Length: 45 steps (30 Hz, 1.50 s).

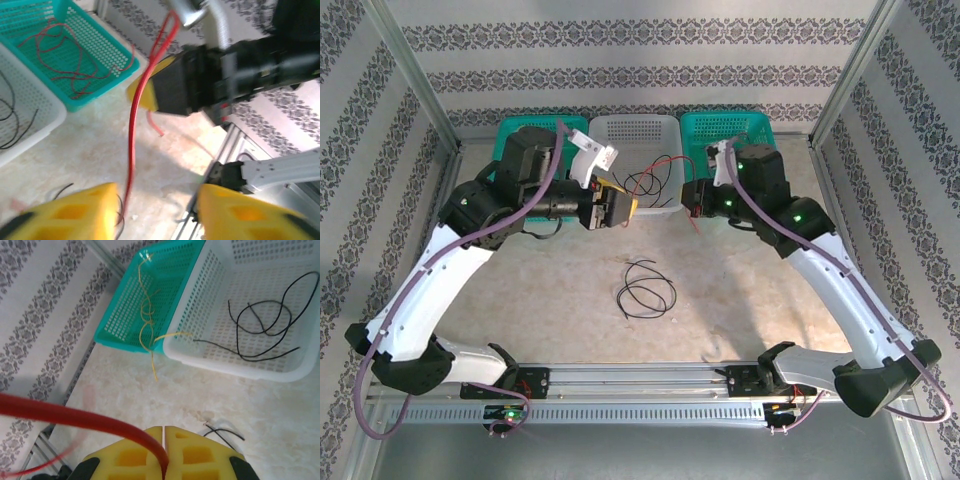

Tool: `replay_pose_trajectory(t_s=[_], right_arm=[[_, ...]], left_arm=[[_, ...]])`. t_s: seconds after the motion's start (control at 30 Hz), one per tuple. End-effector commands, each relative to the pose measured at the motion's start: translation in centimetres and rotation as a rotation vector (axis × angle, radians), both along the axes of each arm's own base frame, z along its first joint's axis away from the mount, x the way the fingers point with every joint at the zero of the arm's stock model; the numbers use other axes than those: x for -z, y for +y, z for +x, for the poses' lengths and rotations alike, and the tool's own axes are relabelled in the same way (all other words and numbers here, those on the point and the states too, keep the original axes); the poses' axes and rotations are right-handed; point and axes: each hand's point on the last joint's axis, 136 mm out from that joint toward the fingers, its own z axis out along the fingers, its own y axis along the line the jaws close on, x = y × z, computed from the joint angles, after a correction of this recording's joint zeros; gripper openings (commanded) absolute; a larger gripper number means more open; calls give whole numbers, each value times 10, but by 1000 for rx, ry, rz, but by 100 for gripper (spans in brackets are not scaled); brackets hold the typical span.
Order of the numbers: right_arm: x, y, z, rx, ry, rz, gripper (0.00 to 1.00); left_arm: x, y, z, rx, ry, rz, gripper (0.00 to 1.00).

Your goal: Untangle the cables

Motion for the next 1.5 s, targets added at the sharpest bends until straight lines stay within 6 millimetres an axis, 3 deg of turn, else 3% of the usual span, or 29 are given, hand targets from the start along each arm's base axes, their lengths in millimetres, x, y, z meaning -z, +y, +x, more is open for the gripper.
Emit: replay_pose_trajectory(t_s=[0.0, 0.13, 0.3, 0.43, 0.6, 0.83, 0.97, 1.17, 1.33, 1.47], right_arm=[[-28, -16, 15, 49, -36, 36, 0], [-40, -47, 50, 166, -13, 48, 0], [-35, -84, 104, 294, 63, 57, 0], [-27, -110, 147, 378, 93, 41, 2], [9, -140, 194, 474, 195, 67, 2], [73, -157, 227, 515, 315, 28, 9], [99, -154, 230, 490, 369, 11, 28], [106, -149, 211, 470, 387, 1, 32], [102, -124, 165, 415, 371, -19, 34], [120, -85, 108, 307, 368, -91, 36]], left_arm=[[2, 13, 19, -113, -55, 2, 67], [21, 27, 33, -228, -63, 28, 80], [54, 33, 36, -269, -22, 69, 80], [91, 42, 38, -327, 61, 136, 75], [116, 47, 30, -367, 156, 145, 71], [133, 60, 20, -417, 198, 141, 70], [149, 61, 17, -430, 238, 148, 69], [183, 59, 9, -425, 320, 178, 67], [212, 58, 1, -419, 377, 203, 64], [244, 54, 1, -420, 418, 224, 58]])
